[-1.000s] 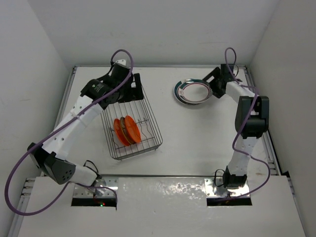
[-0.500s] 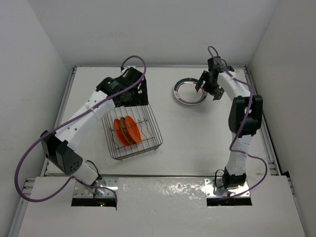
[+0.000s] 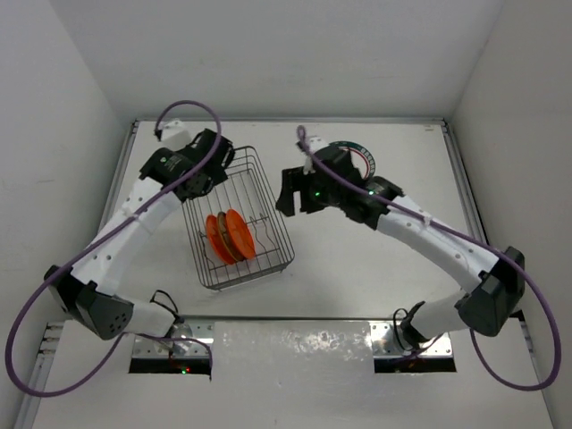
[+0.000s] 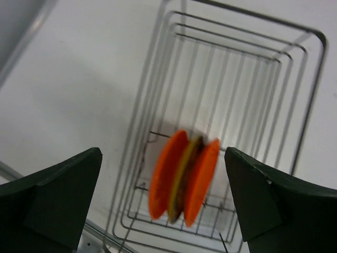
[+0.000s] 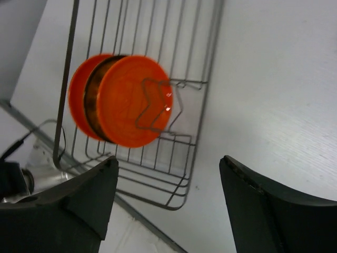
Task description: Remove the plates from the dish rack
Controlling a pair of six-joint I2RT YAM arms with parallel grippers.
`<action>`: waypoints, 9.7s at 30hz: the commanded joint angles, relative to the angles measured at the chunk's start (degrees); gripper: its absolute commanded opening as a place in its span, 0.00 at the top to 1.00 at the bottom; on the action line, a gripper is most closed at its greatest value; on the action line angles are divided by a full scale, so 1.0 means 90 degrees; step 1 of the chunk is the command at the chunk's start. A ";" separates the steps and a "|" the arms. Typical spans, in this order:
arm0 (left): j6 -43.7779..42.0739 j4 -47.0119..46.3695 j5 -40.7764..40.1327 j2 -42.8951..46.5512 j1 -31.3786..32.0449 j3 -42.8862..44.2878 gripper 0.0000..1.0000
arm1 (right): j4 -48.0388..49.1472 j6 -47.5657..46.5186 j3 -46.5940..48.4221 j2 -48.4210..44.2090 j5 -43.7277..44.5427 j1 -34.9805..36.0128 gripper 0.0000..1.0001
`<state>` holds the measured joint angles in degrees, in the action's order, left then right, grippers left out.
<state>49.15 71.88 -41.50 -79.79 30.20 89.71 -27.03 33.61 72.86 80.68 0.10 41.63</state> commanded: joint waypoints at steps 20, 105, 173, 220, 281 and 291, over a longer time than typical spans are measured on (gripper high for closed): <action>-0.1027 -0.0535 -0.0302 0.1297 -0.2232 -0.1277 0.00 | -0.0640 0.0114 0.2920 0.3573 0.1709 0.2299 0.52; -0.1847 -0.1189 0.0148 0.1199 -0.2427 -0.1159 0.00 | -0.0981 0.1110 0.3711 0.4042 0.1063 0.2221 0.54; -0.3078 -0.1951 0.1134 0.0936 -0.2505 -0.2116 0.00 | -0.3198 -0.0423 0.1952 0.2119 0.2129 -0.0485 0.14; -0.2521 -0.1765 0.0372 0.0750 -0.2720 -0.2107 0.00 | -0.0627 0.1569 0.3603 0.2198 0.1851 0.2133 1.00; -0.2990 -0.1912 -0.0663 0.2186 -0.2037 -0.0652 0.00 | -0.5834 -0.1146 0.1339 -0.3603 0.6756 -0.1276 0.01; -0.2834 -0.2107 -0.0507 0.2274 -0.1841 -0.1022 0.00 | -0.6430 -0.0394 0.1094 -0.3828 0.6376 -0.1276 0.01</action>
<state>22.98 55.02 -45.25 -60.55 12.84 81.21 -77.30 26.79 83.09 44.64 57.80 30.13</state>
